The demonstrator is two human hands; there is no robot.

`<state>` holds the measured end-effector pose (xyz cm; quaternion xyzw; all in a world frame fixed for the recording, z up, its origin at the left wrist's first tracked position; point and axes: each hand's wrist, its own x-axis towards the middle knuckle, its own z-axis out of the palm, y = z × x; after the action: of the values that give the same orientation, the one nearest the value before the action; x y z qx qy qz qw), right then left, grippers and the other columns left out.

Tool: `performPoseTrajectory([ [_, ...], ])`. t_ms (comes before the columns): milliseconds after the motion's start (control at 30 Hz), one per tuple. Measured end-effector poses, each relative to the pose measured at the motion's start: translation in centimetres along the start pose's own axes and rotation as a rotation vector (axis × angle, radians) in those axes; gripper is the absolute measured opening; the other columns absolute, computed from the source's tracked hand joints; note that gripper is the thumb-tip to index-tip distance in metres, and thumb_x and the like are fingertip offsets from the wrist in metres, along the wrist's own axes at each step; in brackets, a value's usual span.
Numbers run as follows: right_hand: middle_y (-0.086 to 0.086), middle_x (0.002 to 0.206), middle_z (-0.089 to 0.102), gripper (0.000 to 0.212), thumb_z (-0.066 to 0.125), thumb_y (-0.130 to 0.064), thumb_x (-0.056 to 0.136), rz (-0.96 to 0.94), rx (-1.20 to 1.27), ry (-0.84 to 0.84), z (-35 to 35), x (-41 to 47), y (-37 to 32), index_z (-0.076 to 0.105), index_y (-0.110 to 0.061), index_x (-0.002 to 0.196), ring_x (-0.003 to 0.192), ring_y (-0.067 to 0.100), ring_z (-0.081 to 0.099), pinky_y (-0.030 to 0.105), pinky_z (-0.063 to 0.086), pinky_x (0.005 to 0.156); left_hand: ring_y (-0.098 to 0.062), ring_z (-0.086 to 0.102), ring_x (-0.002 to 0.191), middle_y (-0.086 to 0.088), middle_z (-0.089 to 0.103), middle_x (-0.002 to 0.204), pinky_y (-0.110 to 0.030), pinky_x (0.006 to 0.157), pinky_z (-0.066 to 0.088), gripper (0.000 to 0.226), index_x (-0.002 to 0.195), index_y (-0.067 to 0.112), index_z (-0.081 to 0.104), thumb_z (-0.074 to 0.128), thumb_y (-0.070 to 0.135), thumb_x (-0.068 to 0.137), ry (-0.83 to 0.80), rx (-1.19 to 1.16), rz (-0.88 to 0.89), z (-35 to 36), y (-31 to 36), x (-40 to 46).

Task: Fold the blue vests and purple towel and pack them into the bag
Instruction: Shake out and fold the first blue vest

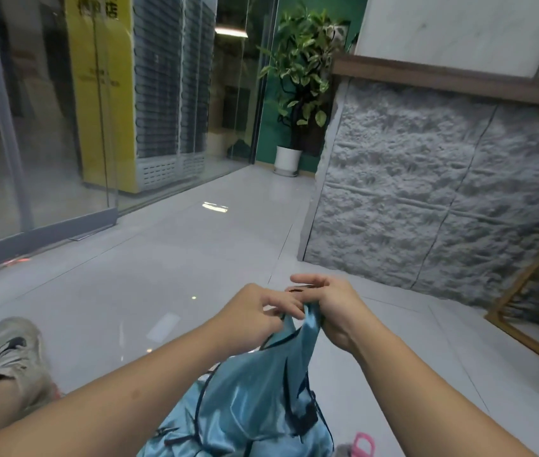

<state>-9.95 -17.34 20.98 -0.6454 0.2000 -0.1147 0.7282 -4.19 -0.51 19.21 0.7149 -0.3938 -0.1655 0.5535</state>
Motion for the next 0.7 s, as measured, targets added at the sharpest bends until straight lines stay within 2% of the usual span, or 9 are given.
performPoseTrajectory([
  [67,0.028,0.095,0.073,0.042,0.047,0.031,0.083,-0.026,0.048,-0.014,-0.2,-0.3,-1.1,0.068,0.007,0.110,0.076,0.032,0.073,0.030,0.060,0.063,0.002,0.069,0.105,0.006,0.079,0.106,-0.015,0.090,0.050,0.036,0.097,0.015,0.082,0.063,-0.014,0.086,0.200,-0.117,-0.034,-1.1,-0.3,0.0],
  [133,0.021,0.083,0.069,0.048,0.037,0.033,0.081,-0.041,0.125,-0.035,-0.4,-0.5,-1.9,0.068,0.008,0.108,0.067,0.027,0.070,0.032,0.058,0.060,-0.006,0.068,0.106,0.005,0.075,0.113,-0.027,0.093,0.053,0.034,0.102,0.028,0.078,0.070,-0.002,0.088,0.350,-0.118,-0.131,-2.5,-2.4,0.4],
  [200,0.017,0.080,0.063,0.054,0.031,0.033,0.079,-0.045,0.175,-0.078,-0.9,-0.8,-2.2,0.067,0.007,0.110,0.063,0.025,0.064,0.034,0.057,0.058,-0.017,0.063,0.113,-0.001,0.064,0.129,-0.040,0.100,0.052,0.037,0.118,0.032,0.070,0.073,0.008,0.090,0.333,-0.095,-0.333,-3.3,-5.3,0.5],
  [267,0.016,0.082,0.059,0.056,0.029,0.033,0.078,-0.044,0.186,-0.144,-1.2,-1.2,-2.3,0.066,0.006,0.112,0.063,0.025,0.061,0.036,0.058,0.059,-0.027,0.055,0.123,-0.008,0.053,0.143,-0.045,0.103,0.048,0.048,0.139,0.027,0.056,0.071,0.017,0.094,0.276,-0.070,-0.555,-3.2,-8.1,0.0],
  [333,0.016,0.083,0.060,0.057,0.031,0.033,0.078,-0.033,0.188,-0.209,-1.4,-1.5,-2.3,0.068,0.006,0.111,0.065,0.026,0.063,0.038,0.061,0.064,-0.035,0.047,0.132,-0.010,0.044,0.151,-0.049,0.099,0.049,0.058,0.150,0.018,0.042,0.067,0.026,0.098,0.234,-0.125,-0.764,-2.3,-10.3,-0.8],
  [433,0.019,0.087,0.066,0.050,0.046,0.032,0.076,-0.031,0.161,-0.285,-1.6,-1.6,-2.3,0.077,0.003,0.103,0.074,0.029,0.069,0.042,0.065,0.079,-0.037,0.058,0.102,-0.012,0.049,0.121,-0.042,0.073,0.060,0.053,0.133,0.007,0.047,0.074,0.032,0.095,0.188,-0.275,-0.939,-0.8,-13.4,-1.6],
  [533,0.020,0.093,0.072,0.044,0.069,0.024,0.068,-0.033,0.101,-0.320,-1.5,-1.6,-2.6,0.080,0.003,0.105,0.083,0.030,0.074,0.033,0.063,0.081,-0.026,0.056,0.068,-0.015,0.054,0.096,-0.025,0.047,0.046,0.047,0.110,0.000,0.054,0.083,0.030,0.087,0.163,-0.254,-0.910,0.2,-15.6,-1.5],
  [633,0.022,0.096,0.075,0.033,0.069,0.021,0.077,-0.017,0.026,-0.250,-1.4,-1.3,-2.5,0.079,0.004,0.104,0.087,0.029,0.076,0.027,0.062,0.079,-0.016,0.039,0.038,-0.007,0.046,0.051,-0.020,0.045,0.034,0.032,0.074,0.003,0.053,0.084,0.010,0.078,0.129,-0.163,-0.919,0.9,-16.5,-1.0],
  [700,0.023,0.097,0.076,0.026,0.068,0.021,0.081,0.002,-0.025,-0.203,-1.3,-1.0,-2.2,0.079,0.005,0.100,0.088,0.027,0.077,0.025,0.062,0.080,-0.016,0.038,0.039,-0.007,0.044,0.047,-0.022,0.050,0.032,0.022,0.069,0.007,0.053,0.075,0.005,0.073,0.143,-0.086,-0.950,1.3,-16.7,-0.8],
])
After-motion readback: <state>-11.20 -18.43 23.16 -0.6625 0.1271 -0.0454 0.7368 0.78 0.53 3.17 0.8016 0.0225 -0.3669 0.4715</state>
